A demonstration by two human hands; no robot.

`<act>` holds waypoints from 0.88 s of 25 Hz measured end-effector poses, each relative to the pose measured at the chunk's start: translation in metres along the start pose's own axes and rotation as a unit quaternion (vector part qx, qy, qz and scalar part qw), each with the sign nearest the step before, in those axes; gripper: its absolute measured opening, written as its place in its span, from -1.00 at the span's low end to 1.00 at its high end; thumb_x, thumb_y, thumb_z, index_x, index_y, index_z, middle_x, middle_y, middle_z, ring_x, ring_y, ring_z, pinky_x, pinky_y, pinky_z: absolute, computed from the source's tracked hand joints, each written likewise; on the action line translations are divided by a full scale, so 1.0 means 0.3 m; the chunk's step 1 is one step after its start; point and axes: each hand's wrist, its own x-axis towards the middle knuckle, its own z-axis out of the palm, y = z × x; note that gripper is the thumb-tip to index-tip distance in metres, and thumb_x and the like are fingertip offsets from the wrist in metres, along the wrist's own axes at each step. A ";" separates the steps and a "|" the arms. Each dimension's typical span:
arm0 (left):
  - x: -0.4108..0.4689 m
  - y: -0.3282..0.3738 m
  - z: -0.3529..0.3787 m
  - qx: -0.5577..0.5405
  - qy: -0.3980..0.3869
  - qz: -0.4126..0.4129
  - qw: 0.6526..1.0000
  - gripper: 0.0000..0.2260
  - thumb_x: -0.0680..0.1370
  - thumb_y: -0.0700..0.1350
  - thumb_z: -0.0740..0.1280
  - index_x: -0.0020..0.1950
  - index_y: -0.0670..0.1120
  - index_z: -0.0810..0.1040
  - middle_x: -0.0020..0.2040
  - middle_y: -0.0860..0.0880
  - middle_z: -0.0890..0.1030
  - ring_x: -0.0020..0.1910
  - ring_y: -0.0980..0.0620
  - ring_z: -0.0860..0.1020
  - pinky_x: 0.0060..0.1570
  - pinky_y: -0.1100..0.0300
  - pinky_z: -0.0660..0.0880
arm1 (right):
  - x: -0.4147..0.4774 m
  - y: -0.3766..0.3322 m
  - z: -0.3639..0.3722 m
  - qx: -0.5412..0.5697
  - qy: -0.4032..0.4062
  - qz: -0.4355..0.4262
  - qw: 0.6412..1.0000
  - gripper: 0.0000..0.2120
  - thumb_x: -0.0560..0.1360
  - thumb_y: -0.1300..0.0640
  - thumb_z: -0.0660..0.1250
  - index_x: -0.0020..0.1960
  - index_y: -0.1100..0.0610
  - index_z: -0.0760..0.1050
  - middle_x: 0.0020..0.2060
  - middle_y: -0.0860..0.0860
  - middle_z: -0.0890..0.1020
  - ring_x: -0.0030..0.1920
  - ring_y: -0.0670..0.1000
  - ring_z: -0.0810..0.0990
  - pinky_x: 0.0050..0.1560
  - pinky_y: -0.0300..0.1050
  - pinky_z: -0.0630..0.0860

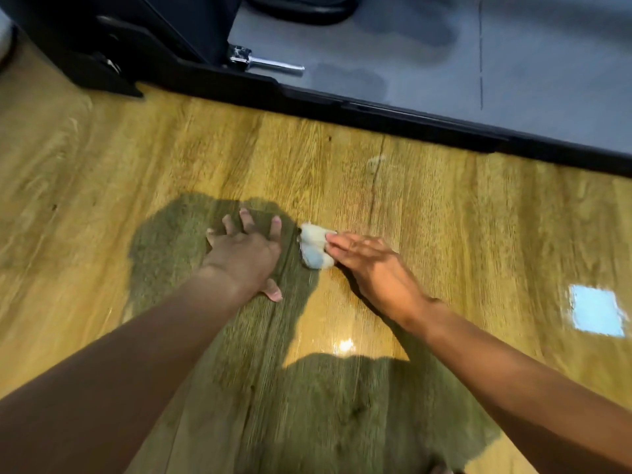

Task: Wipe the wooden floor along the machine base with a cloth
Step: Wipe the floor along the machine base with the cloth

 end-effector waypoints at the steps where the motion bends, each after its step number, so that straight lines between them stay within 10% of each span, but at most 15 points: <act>1: 0.008 -0.001 0.002 0.021 0.004 0.008 1.000 0.15 0.33 0.29 0.42 0.51 -0.10 -0.35 0.45 -0.46 -0.25 0.46 -0.43 -0.15 0.35 -0.35 0.14 | 0.008 0.026 -0.014 -0.002 -0.006 -0.026 1.000 -0.45 0.44 0.44 0.30 0.36 0.07 0.42 0.36 0.00 0.44 0.36 0.02 0.42 0.33 0.09 0.40; 8: -0.010 -0.032 -0.002 0.012 -0.026 0.033 0.999 0.13 0.36 0.34 0.34 0.47 -0.11 -0.44 0.41 -0.45 -0.35 0.45 -0.37 -0.27 0.38 -0.27 0.15 | 0.350 0.186 -0.098 0.035 0.097 0.180 0.978 -0.64 0.57 0.35 0.23 0.32 0.12 0.45 0.36 0.01 0.44 0.34 -0.01 0.44 0.41 -0.10 0.28; 13: -0.015 -0.019 -0.019 0.013 -0.044 0.032 0.998 0.13 0.36 0.32 0.35 0.47 -0.12 -0.44 0.40 -0.46 -0.35 0.45 -0.38 -0.27 0.39 -0.27 0.13 | 0.228 0.199 -0.105 -0.020 0.022 0.025 0.999 -0.61 0.53 0.38 0.27 0.31 0.11 0.46 0.34 0.05 0.46 0.32 0.03 0.46 0.37 -0.06 0.34; 18: -0.028 0.003 -0.044 0.004 -0.054 0.022 0.998 0.12 0.39 0.26 0.39 0.48 -0.12 -0.43 0.41 -0.44 -0.36 0.45 -0.37 -0.27 0.40 -0.27 0.11 | 0.382 0.358 -0.208 -0.048 0.074 0.151 0.985 -0.64 0.57 0.32 0.21 0.34 0.12 0.45 0.36 0.05 0.43 0.34 0.05 0.44 0.40 -0.04 0.32; 22: -0.029 0.009 -0.043 0.001 -0.053 0.021 0.998 0.13 0.38 0.26 0.39 0.48 -0.13 -0.43 0.41 -0.44 -0.36 0.45 -0.38 -0.28 0.40 -0.27 0.11 | 0.176 0.216 -0.119 -0.057 -0.004 0.037 0.998 -0.59 0.54 0.34 0.25 0.34 0.09 0.43 0.37 0.04 0.42 0.34 0.07 0.44 0.34 0.03 0.38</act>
